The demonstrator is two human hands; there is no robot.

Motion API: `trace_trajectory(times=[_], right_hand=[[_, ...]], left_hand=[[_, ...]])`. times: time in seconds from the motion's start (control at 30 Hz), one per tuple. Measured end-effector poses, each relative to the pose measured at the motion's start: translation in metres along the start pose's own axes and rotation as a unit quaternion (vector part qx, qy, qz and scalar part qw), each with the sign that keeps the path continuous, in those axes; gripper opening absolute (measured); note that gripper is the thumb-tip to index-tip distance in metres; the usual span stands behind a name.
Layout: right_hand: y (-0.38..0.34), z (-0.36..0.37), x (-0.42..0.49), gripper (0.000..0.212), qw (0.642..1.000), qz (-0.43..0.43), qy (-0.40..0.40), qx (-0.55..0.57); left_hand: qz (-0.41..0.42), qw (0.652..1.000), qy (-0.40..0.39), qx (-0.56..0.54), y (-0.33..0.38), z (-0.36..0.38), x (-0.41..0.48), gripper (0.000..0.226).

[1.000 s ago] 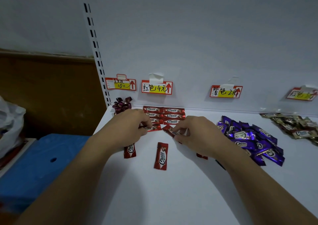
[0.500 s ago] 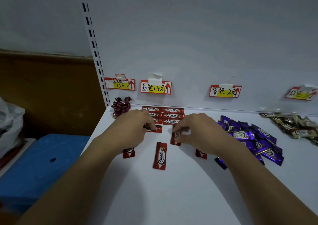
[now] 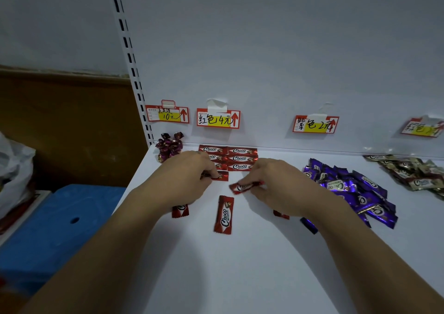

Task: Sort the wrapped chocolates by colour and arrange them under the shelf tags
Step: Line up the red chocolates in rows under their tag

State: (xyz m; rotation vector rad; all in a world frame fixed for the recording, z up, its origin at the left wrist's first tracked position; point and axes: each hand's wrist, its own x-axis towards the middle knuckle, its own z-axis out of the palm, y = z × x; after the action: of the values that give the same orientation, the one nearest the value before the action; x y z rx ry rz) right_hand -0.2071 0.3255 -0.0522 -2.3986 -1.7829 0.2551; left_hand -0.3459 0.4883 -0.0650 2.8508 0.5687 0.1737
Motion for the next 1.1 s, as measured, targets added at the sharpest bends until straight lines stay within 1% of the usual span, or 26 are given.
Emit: trace_trajectory(times=[0.2, 0.3, 0.6, 0.93, 1.03, 1.1], right_hand=[[-0.004, 0.016, 0.008, 0.032, 0.997, 0.019, 0.071, -0.023], [-0.007, 0.017, 0.011, 0.030, 0.995, 0.033, 0.092, -0.029], [-0.005, 0.018, 0.014, 0.031, 0.992, 0.056, 0.105, -0.038], [-0.007, 0.018, 0.011, 0.031, 0.993, 0.056, 0.102, -0.034], [-0.007, 0.001, 0.003, 0.030, 0.993, 0.045, 0.111, -0.015], [-0.007, -0.010, -0.004, 0.029, 0.995, 0.029, 0.091, 0.019]], left_hand=[[-0.001, 1.000, -0.011, 0.007, 0.005, -0.001, -0.001, 0.031], [-0.004, 1.000, -0.012, 0.006, 0.004, -0.003, -0.002, 0.030], [-0.003, 1.000, -0.003, 0.005, 0.004, -0.003, -0.003, 0.025], [-0.008, 1.000, -0.024, 0.009, 0.005, -0.004, -0.006, 0.027], [-0.006, 1.000, -0.026, -0.008, 0.006, -0.012, -0.007, 0.026], [-0.003, 0.999, -0.039, -0.037, 0.007, -0.020, -0.010, 0.020]])
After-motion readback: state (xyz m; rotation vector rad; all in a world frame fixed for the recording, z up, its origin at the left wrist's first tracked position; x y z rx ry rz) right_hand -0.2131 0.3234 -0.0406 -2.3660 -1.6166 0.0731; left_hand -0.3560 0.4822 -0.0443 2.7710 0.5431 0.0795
